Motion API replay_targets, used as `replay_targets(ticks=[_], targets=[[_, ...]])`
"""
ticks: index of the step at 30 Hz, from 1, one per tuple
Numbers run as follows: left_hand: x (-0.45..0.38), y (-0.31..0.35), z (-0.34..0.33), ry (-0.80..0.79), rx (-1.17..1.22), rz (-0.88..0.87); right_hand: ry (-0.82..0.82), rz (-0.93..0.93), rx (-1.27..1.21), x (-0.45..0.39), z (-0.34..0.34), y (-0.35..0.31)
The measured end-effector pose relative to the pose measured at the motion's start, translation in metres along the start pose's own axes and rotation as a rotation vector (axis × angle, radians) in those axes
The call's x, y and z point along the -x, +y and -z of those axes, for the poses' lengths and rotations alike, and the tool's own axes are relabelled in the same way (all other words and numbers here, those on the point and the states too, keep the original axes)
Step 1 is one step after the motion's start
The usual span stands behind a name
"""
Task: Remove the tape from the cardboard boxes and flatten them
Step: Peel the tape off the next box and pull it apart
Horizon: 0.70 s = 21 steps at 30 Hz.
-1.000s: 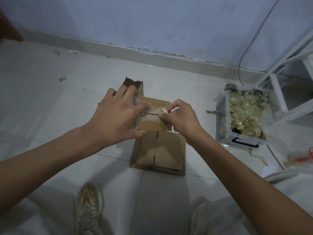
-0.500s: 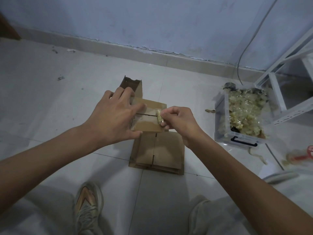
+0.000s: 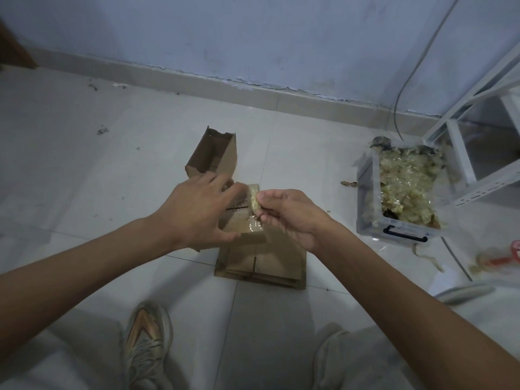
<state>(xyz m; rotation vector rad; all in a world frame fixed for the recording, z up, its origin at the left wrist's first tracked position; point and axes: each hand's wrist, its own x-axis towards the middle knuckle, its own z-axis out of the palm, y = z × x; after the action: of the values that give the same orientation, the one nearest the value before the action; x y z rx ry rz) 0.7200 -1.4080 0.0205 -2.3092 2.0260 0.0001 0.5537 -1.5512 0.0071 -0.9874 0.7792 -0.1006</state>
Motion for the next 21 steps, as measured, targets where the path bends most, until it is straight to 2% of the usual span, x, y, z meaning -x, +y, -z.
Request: replay_targets(ticks=[4,9,11,13,15,18,21], targets=[[0.0,0.005,-0.01,-0.01,0.066,-0.025,-0.034,-0.059,-0.148,0.002,0.002,0.001],[-0.001,0.008,-0.009,-0.083,0.293,0.085,-0.023,-0.041,-0.186,0.007,0.004,-0.002],[-0.001,0.009,-0.004,-0.07,0.256,0.121,0.079,0.039,0.017,0.011,0.007,-0.006],[-0.002,0.012,0.002,-0.032,0.131,0.113,0.237,0.202,0.38,0.015,0.008,-0.009],[-0.002,0.015,0.008,0.0,0.064,0.108,0.312,0.35,0.623,0.017,0.003,-0.01],[-0.003,0.019,0.014,0.009,0.057,0.133,0.222,0.362,0.682,0.019,-0.008,-0.008],[-0.004,0.022,0.015,0.011,0.015,0.132,0.272,0.334,0.826,0.018,-0.014,-0.008]])
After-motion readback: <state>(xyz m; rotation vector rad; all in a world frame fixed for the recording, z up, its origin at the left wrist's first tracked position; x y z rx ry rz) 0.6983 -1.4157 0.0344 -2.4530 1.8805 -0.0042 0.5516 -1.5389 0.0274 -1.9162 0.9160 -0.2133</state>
